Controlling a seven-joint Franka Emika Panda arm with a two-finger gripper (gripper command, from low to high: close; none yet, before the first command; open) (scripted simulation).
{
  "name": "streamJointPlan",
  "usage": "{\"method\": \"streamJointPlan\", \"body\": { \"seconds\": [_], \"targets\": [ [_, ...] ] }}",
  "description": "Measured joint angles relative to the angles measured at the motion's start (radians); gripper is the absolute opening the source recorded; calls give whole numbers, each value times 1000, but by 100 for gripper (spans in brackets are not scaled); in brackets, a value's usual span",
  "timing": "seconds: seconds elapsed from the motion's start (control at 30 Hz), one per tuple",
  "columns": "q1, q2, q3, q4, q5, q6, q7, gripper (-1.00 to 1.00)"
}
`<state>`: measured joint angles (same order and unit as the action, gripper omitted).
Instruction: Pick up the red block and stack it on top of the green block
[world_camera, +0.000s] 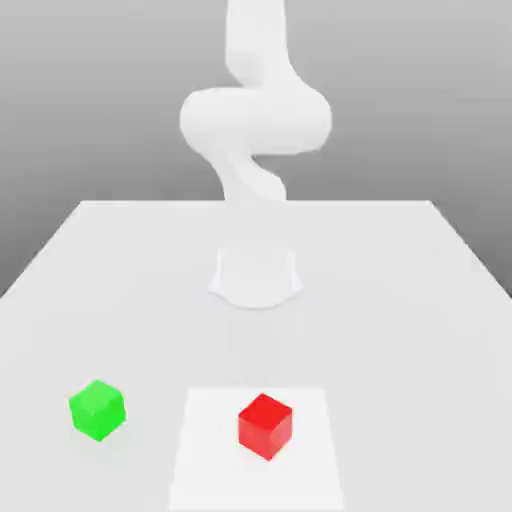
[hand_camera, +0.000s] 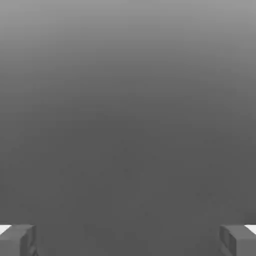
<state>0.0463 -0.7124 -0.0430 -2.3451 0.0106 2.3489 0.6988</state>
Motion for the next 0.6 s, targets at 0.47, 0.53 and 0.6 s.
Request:
{"method": "streamJointPlan", "body": {
  "seconds": [0.47,0.53,0.6],
  "targets": [
    [196,523,-165,-262,73,287,-605,0],
    [203,595,-167,-299,73,327,-682,0],
    [207,665,-169,-336,58,368,-748,0]
  ]
}}
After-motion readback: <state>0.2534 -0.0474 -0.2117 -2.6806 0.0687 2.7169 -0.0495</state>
